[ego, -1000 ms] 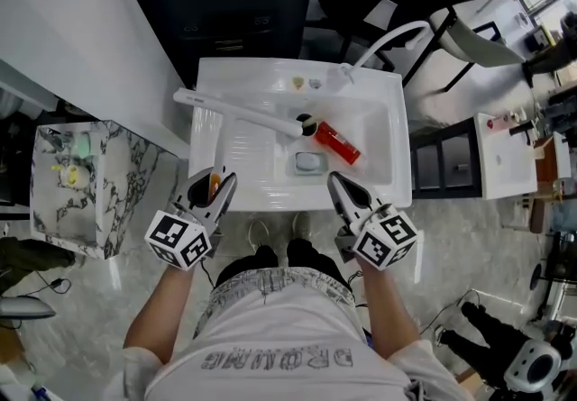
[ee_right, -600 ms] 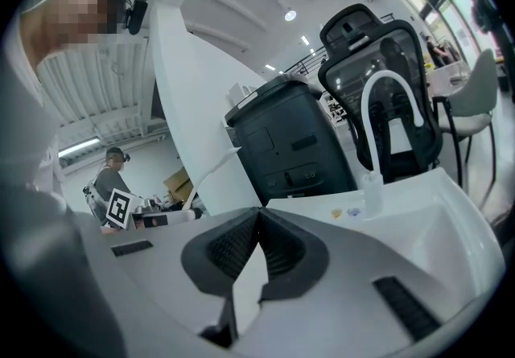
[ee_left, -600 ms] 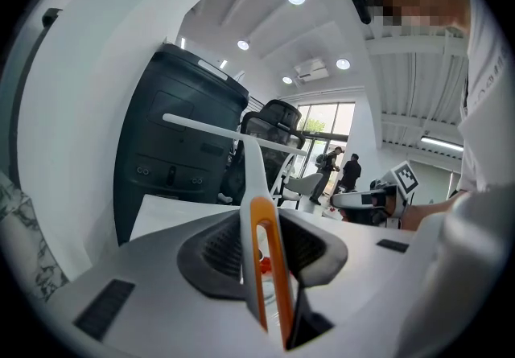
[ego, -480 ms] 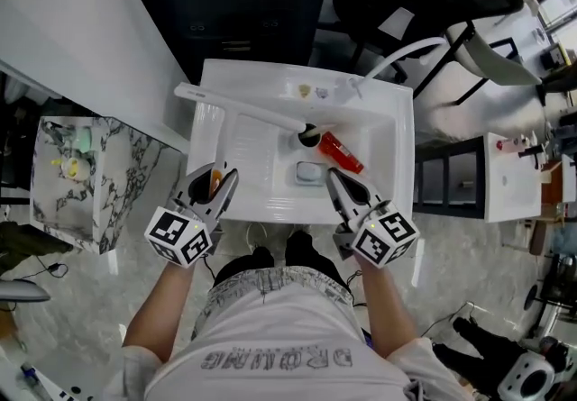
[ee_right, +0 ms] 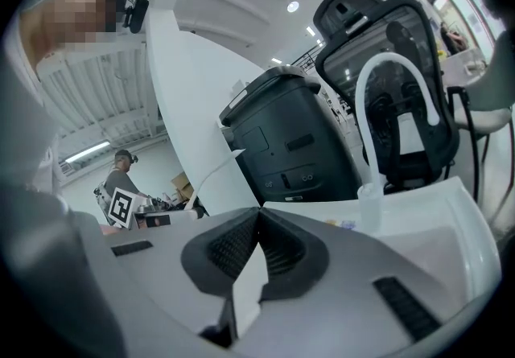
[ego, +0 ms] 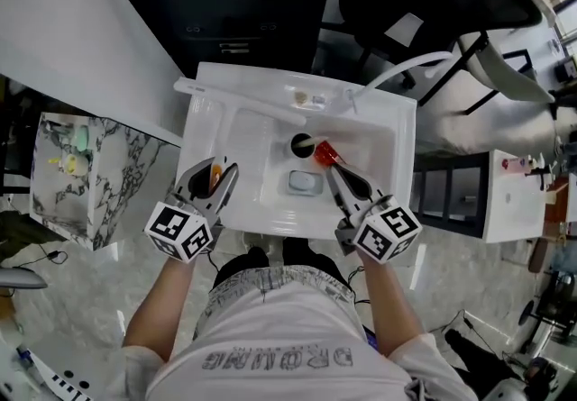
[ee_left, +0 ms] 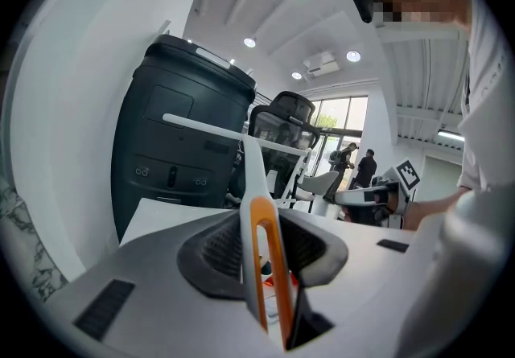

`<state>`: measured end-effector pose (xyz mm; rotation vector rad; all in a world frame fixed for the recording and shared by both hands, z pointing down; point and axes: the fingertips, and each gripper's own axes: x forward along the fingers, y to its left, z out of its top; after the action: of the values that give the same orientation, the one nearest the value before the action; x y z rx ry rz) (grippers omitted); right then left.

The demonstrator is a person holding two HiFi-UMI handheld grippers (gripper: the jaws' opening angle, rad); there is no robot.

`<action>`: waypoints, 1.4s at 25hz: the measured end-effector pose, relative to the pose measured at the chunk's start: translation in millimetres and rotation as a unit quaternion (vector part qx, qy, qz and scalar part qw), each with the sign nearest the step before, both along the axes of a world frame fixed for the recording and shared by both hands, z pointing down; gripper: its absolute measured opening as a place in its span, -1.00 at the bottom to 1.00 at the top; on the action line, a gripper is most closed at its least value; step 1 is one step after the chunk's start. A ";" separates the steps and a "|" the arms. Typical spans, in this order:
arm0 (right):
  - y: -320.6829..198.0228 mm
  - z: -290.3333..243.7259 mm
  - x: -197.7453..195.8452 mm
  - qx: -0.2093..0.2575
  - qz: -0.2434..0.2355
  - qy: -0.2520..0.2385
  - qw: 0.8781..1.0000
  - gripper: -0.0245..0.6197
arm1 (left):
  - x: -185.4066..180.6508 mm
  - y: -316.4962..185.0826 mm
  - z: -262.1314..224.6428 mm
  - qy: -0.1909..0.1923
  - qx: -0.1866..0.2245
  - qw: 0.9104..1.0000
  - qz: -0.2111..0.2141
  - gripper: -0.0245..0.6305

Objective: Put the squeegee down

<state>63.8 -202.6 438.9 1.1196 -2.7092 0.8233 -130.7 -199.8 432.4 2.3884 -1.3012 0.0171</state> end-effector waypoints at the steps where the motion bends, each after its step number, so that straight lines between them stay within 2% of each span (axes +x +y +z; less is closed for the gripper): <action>1: -3.8 0.9 2.6 -0.001 -0.002 0.000 1.000 -0.90 | 2.8 -3.9 0.8 -0.001 -0.001 1.000 -0.002 -0.56; 19: -49.7 32.4 36.8 -0.032 -0.019 0.005 0.999 -0.90 | 40.1 -62.7 47.5 -0.021 -0.037 0.999 -0.005 -0.56; 35: -69.6 69.1 49.8 -0.066 0.001 0.001 0.998 -0.90 | 57.3 -98.9 101.3 -0.049 -0.077 0.996 0.019 -0.56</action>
<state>113.6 -272.2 508.0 1.0935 -2.6097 0.9848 -73.4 -298.7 533.7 2.3050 -1.2497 0.2414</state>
